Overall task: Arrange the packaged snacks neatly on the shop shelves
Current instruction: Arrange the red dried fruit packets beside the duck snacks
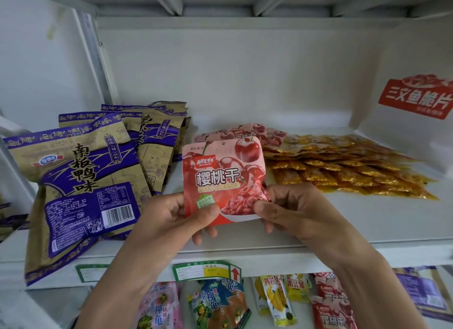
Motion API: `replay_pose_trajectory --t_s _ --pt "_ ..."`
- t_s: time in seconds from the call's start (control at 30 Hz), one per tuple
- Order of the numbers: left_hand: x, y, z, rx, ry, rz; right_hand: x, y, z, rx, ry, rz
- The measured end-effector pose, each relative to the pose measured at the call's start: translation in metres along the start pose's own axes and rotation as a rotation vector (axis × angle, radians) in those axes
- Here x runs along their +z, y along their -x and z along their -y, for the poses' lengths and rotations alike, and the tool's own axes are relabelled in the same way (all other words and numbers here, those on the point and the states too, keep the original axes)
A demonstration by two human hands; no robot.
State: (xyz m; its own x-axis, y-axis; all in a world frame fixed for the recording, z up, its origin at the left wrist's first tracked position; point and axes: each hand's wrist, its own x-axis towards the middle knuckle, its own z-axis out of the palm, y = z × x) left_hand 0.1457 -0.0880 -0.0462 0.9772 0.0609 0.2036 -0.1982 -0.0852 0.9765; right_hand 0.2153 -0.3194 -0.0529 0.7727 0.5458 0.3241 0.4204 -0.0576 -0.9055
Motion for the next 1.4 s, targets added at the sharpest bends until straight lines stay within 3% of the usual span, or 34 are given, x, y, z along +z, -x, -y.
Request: replay_pose_trajectory --t_s 0.17,0.4,0.53,0.63,0.7,0.77,0.87,0.93,1.0,1.07,1.13,1.23,1.4 --pt "0.001 -0.001 -0.001 0.011 0.006 0.025 -0.002 0.001 0.002 -0.037 -0.117 -0.027" --pt "-0.002 -0.003 0.007 0.074 0.000 0.013 -0.001 0.000 -0.001 -0.021 -0.076 -0.020" --pt "-0.003 -0.006 0.012 0.105 -0.038 0.065 0.002 -0.001 0.001 -0.052 -0.122 -0.128" --pt "0.003 -0.003 0.018 0.179 -0.165 -0.092 0.002 0.003 0.000 -0.143 -0.094 -0.248" --pt "0.007 0.000 0.021 0.295 -0.323 -0.244 0.003 0.004 0.000 -0.195 -0.051 -0.303" --pt "0.015 0.004 0.020 0.363 -0.327 -0.291 0.007 0.004 -0.001 -0.231 0.013 -0.356" --pt "0.035 0.011 0.010 0.337 -0.260 -0.203 0.025 0.008 0.004 -0.347 0.283 -0.423" --pt "0.046 0.011 0.003 0.307 -0.108 -0.177 0.044 0.015 0.008 -0.420 0.500 -0.332" --pt "0.041 0.007 -0.002 0.227 0.057 -0.247 0.050 0.021 0.008 -0.457 0.552 -0.281" --pt "0.026 0.003 0.000 0.153 0.143 -0.224 0.044 0.025 0.005 -0.417 0.485 -0.415" --pt "0.015 0.003 0.003 0.088 0.149 -0.142 0.037 0.025 0.001 -0.242 0.353 -0.495" --pt "0.011 0.004 0.005 0.048 0.106 -0.058 0.031 0.021 -0.001 -0.043 0.241 -0.357" --pt "0.012 -0.001 0.011 0.028 0.082 -0.039 0.026 0.021 -0.004 0.012 0.156 -0.210"
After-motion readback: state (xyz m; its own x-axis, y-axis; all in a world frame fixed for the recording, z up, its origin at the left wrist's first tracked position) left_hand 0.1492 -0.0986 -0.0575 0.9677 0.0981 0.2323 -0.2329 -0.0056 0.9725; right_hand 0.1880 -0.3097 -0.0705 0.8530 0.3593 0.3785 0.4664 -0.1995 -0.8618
